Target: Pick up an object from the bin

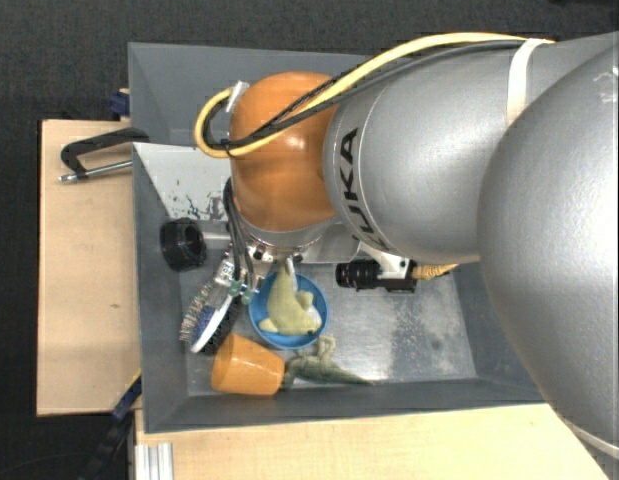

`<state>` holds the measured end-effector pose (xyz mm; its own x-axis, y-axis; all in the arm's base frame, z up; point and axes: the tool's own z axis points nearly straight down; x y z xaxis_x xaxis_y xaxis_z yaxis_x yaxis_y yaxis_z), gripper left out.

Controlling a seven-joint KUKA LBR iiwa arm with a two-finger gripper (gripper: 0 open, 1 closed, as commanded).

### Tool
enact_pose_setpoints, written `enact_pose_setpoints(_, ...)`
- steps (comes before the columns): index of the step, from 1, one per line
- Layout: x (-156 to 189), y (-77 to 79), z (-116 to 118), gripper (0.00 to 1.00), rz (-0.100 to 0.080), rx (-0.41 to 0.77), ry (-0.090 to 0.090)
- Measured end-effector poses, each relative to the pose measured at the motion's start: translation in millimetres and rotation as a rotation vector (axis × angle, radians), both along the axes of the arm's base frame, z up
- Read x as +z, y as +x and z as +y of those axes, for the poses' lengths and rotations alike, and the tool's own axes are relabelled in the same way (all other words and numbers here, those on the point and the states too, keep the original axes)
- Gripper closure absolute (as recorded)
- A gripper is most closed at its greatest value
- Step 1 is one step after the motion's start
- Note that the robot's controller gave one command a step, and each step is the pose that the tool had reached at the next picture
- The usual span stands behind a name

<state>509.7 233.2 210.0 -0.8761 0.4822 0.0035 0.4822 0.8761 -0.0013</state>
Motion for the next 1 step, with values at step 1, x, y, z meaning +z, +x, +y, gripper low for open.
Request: enact_pose_setpoints(1, -110.4, 37.4, -4.0, 1.00, -0.023, -0.007, 0.011)
